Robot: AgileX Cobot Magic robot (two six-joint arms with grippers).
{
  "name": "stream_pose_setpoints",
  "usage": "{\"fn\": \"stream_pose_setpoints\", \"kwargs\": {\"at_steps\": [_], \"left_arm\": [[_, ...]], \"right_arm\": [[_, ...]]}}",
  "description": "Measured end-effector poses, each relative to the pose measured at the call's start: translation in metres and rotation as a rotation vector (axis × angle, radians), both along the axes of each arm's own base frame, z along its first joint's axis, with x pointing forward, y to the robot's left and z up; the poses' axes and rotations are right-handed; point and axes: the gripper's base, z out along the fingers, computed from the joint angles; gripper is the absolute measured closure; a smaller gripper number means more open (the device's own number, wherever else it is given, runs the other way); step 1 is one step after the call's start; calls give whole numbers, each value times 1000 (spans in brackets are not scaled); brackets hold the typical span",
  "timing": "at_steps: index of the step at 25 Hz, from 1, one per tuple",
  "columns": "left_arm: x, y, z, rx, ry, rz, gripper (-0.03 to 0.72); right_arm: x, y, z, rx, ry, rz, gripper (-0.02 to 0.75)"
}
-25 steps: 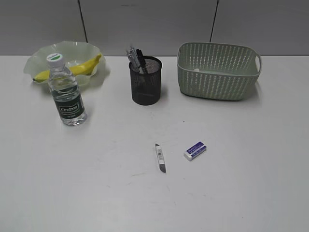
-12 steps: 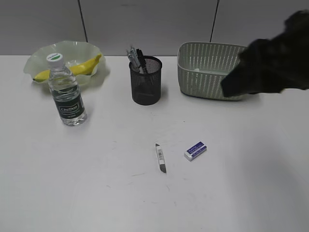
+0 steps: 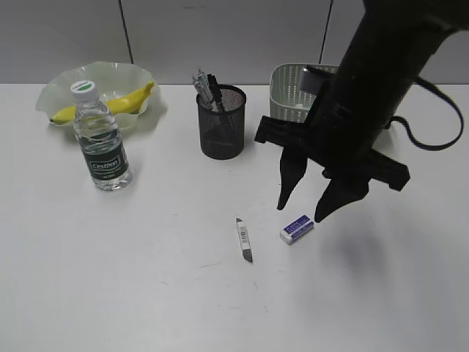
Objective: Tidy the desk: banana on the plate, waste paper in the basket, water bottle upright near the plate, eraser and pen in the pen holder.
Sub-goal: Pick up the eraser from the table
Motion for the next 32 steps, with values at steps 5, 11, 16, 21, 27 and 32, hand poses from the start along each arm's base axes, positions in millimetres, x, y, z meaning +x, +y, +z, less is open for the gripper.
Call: {"fn": "stream_pose_setpoints", "kwargs": {"at_steps": [5, 11, 16, 21, 27, 32], "left_arm": [[0, 0, 0, 0, 0, 0, 458], [0, 0, 0, 0, 0, 0, 459], [0, 0, 0, 0, 0, 0, 459], [0, 0, 0, 0, 0, 0, 459], [0, 0, 0, 0, 0, 0, 459], [0, 0, 0, 0, 0, -1, 459]], "right_arm": [[10, 2, -33, -84, 88, -200, 356], [28, 2, -52, -125, 1, -365, 356], [41, 8, -69, -100, -26, -456, 356], [44, 10, -90, -139, 12, -461, 356], [45, 8, -107, -178, 43, -463, 356], [48, 4, -116, -196, 58, -472, 356]]}}
